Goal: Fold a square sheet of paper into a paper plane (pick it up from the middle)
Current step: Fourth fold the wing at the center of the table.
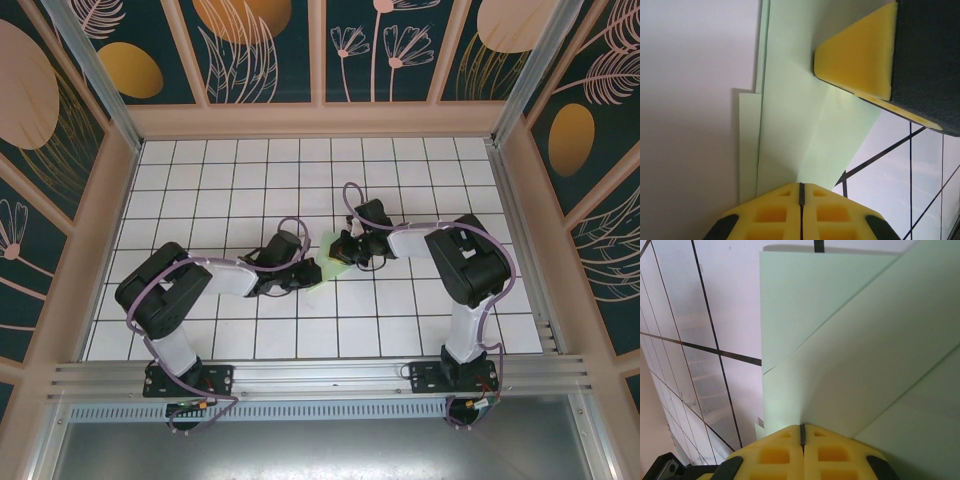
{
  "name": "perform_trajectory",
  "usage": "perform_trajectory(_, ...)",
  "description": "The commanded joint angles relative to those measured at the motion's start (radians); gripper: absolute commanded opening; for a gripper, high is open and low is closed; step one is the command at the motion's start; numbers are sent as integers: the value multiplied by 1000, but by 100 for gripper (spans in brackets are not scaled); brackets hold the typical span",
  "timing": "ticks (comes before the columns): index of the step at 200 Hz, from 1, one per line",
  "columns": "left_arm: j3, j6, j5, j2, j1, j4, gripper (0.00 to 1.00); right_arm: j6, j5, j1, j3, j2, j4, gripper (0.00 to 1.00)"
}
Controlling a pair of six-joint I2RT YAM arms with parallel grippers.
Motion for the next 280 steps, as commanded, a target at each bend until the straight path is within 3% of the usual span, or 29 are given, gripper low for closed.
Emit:
perform_trajectory(1,-52,-20,-8,-17,-2,-72,8,-23,168,0,-36,111,-131,0)
perform_trajectory(78,-204,-8,10,-140,-4,-102,3,-31,177,0,-31,113,-155,0)
perform_trajectory(104,-188,29,-30,-191,-4,-119,0,-33,179,0,-30,114,-158,0)
perform_trajectory(144,-123,78,-131,-296,-4,3,0,-26,176,0,-29,119,-148,0)
perform_trajectory(163,-90,75,-133,-257,-5,70,0,-24,177,0,-23,121,-151,0)
perform_trajectory(193,0,61,-34,-103,-5,133,0,-24,173,0,-25,116,-150,0)
perform_trajectory(241,42,51,-50,7,-5,56,0,-30,148,-1,-25,97,-137,0)
perform_trajectory(280,15,38,13,63,-4,14,0,-34,150,-4,-20,93,-148,0)
